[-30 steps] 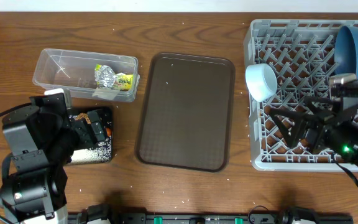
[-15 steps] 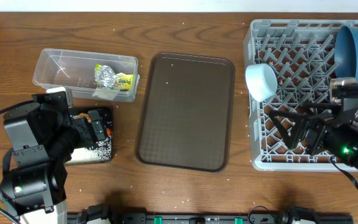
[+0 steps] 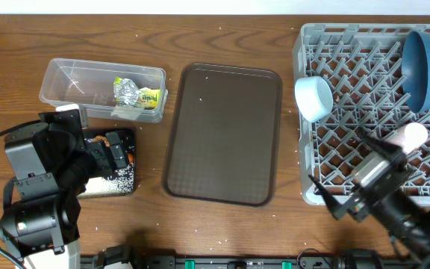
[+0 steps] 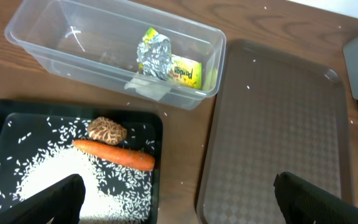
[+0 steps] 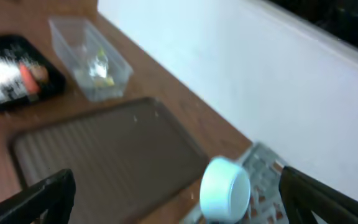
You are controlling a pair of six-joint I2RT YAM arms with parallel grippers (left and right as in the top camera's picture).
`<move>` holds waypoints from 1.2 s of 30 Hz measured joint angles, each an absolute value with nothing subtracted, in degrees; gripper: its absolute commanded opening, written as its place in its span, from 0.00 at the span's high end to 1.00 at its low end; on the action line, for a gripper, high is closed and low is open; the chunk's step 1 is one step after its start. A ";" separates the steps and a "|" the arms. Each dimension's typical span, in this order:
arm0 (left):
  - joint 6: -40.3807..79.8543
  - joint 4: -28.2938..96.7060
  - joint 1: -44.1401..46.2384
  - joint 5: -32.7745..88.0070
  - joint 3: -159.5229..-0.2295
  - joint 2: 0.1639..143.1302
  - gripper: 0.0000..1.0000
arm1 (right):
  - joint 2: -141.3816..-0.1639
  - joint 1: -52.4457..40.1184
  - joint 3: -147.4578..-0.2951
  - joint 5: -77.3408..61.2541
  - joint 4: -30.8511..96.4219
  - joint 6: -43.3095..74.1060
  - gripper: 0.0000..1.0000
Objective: Sort waste into correct bins and load items into the dishwasher rack
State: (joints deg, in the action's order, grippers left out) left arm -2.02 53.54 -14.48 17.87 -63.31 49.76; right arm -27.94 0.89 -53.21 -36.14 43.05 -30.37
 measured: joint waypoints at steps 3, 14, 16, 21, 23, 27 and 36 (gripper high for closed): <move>-2.02 53.54 -14.48 17.87 -63.31 49.76 0.02 | -22.52 0.89 -42.37 -35.00 37.26 -31.18 0.01; -2.02 53.56 -14.48 17.87 -63.33 49.76 0.02 | -3.62 0.89 -12.19 -33.63 17.65 -21.76 0.01; -2.02 53.58 -14.48 17.89 -63.33 49.76 0.02 | -1.41 0.89 -8.75 -33.26 15.00 -19.62 0.01; -2.15 53.58 -14.48 17.87 -63.33 49.76 0.02 | -0.95 0.89 -3.64 -32.23 8.43 -16.62 0.01; -2.24 53.58 -14.48 17.89 -63.33 49.76 0.02 | -0.95 0.89 -2.20 -31.75 5.80 -15.97 0.01; -2.42 53.58 -14.48 17.89 -63.33 49.76 0.02 | -0.93 0.89 -0.97 -31.42 2.31 -15.40 0.01; -2.44 53.58 -14.48 17.89 -63.33 49.76 0.02 | -0.93 0.89 -0.58 -31.22 2.28 -15.16 0.01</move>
State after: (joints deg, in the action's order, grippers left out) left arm -2.44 53.58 -14.48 17.89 -63.33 49.76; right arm -0.93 0.89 -0.58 -31.22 2.28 -15.16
